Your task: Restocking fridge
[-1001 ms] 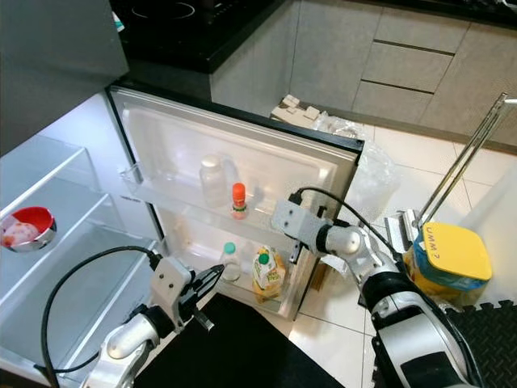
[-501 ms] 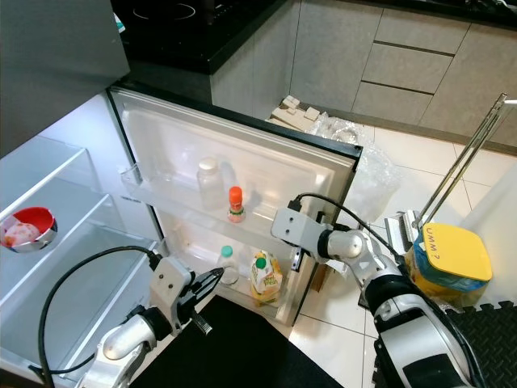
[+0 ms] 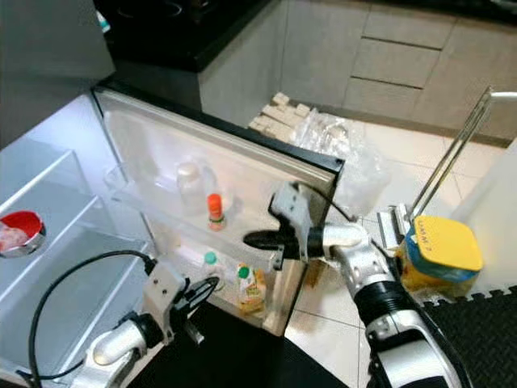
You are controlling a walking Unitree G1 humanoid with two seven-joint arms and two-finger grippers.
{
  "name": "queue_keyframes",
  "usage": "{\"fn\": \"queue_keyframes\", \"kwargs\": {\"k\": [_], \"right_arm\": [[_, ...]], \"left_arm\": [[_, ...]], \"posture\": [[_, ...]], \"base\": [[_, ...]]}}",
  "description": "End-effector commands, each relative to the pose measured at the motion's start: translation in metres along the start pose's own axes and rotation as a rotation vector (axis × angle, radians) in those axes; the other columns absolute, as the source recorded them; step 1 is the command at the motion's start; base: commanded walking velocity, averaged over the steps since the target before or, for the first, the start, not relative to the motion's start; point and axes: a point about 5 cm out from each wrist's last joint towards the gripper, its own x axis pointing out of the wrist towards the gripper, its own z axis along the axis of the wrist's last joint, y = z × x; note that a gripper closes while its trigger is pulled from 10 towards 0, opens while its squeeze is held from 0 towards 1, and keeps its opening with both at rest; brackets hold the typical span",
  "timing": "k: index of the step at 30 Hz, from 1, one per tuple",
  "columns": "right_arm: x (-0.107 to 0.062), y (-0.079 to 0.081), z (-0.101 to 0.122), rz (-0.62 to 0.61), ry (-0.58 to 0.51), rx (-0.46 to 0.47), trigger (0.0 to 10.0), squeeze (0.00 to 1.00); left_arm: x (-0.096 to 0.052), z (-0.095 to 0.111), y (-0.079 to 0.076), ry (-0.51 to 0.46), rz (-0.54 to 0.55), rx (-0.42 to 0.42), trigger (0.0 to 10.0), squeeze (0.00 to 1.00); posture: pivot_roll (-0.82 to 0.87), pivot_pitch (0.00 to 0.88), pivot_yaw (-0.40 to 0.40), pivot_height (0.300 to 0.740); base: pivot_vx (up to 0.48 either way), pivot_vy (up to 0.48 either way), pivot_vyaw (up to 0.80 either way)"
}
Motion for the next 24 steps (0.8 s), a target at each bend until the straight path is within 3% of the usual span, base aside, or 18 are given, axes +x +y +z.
{"fn": "queue_keyframes", "kwargs": {"k": [1, 3, 5, 6, 8, 9, 10, 12, 14, 15, 18, 19, 21, 24], "right_arm": [[0.006, 0.009, 0.018, 0.102, -0.094, 0.044, 10.0, 0.0], [0.006, 0.011, 0.025, 0.123, -0.126, 0.055, 10.0, 0.0], [0.006, 0.009, 0.067, 0.144, -0.324, 0.054, 10.0, 0.0], [0.006, 0.009, 0.067, 0.144, -0.324, 0.054, 10.0, 0.0], [0.002, 0.007, 0.099, 0.151, -0.466, 0.044, 10.0, 0.0], [-0.004, 0.002, 0.119, 0.124, -0.55, 0.021, 10.0, 0.0], [-0.004, 0.002, 0.119, 0.124, -0.55, 0.021, 10.0, 0.0], [-0.019, -0.012, 0.15, 0.03, -0.673, -0.021, 10.0, 0.0], [-0.026, -0.018, 0.159, -0.034, -0.709, -0.031, 10.0, 0.0], [-0.032, -0.025, 0.164, -0.107, -0.722, -0.04, 10.0, 0.0], [-0.064, -0.066, 0.165, -0.514, -0.608, -0.079, 10.0, 0.0], [-0.064, -0.066, 0.165, -0.514, -0.608, -0.079, 10.0, 0.0], [-0.094, -0.086, 0.153, -0.733, -0.541, -0.049, 10.0, 0.0], [-0.125, -0.096, 0.135, -0.911, -0.421, -0.058, 10.0, 0.0]], "left_arm": [[-0.004, -0.004, -0.004, 0.034, -0.031, 0.002, 10.0, 0.0], [-0.004, -0.004, -0.005, 0.035, -0.036, 0.001, 10.0, 0.0], [-0.003, -0.003, -0.007, 0.033, -0.049, -0.002, 10.0, 0.0], [-0.003, -0.003, -0.007, 0.033, -0.049, -0.002, 10.0, 0.0], [-0.003, -0.002, -0.008, 0.031, -0.056, -0.004, 10.0, 0.0], [-0.002, -0.001, -0.009, 0.029, -0.06, -0.004, 10.0, 0.0], [-0.002, -0.001, -0.009, 0.029, -0.06, -0.004, 10.0, 0.0], [-0.001, 0.0, -0.009, 0.028, -0.069, -0.005, 10.0, 0.0], [-0.001, 0.0, -0.009, 0.027, -0.073, -0.004, 10.0, 0.0], [0.0, 0.001, -0.009, 0.027, -0.076, -0.004, 10.0, 0.0], [0.002, 0.003, -0.009, 0.02, -0.085, -0.005, 10.0, 0.0], [0.002, 0.003, -0.009, 0.02, -0.085, -0.005, 10.0, 0.0], [0.005, 0.004, -0.01, 0.016, -0.089, -0.003, 10.0, 0.0], [0.007, 0.008, -0.009, -0.008, -0.08, -0.009, 10.0, 0.0]], "posture": [[-0.11, 0.091, -0.062, 0.736], [-0.11, 0.091, -0.062, 0.736], [-0.11, 0.09, -0.062, 0.736], [-0.11, 0.09, -0.062, 0.736], [-0.11, 0.088, -0.06, 0.736], [-0.12, 0.088, -0.059, 0.736], [-0.12, 0.088, -0.059, 0.736], [-0.12, 0.085, -0.056, 0.736], [-0.12, 0.085, -0.056, 0.736], [-0.12, 0.082, -0.055, 0.736], [-0.13, 0.078, -0.051, 0.736], [-0.13, 0.078, -0.051, 0.736], [-0.13, 0.074, -0.051, 0.736], [-0.13, 0.071, -0.051, 0.736]], "base": [[0.0, 0.0, 0.0], [0.0, 0.0, 0.0], [0.0, 0.0, 0.0], [0.0, 0.0, 0.0], [0.0, 0.0, 0.0], [0.0, 0.0, 0.0], [0.0, 0.0, 0.0], [0.0, 0.0, 0.0], [0.0, 0.0, 0.0], [0.0, 0.0, 0.0], [0.0, 0.0, 0.0], [0.0, 0.0, 0.0], [0.0, 0.0, 0.0], [0.0, 0.0, 0.0]]}}
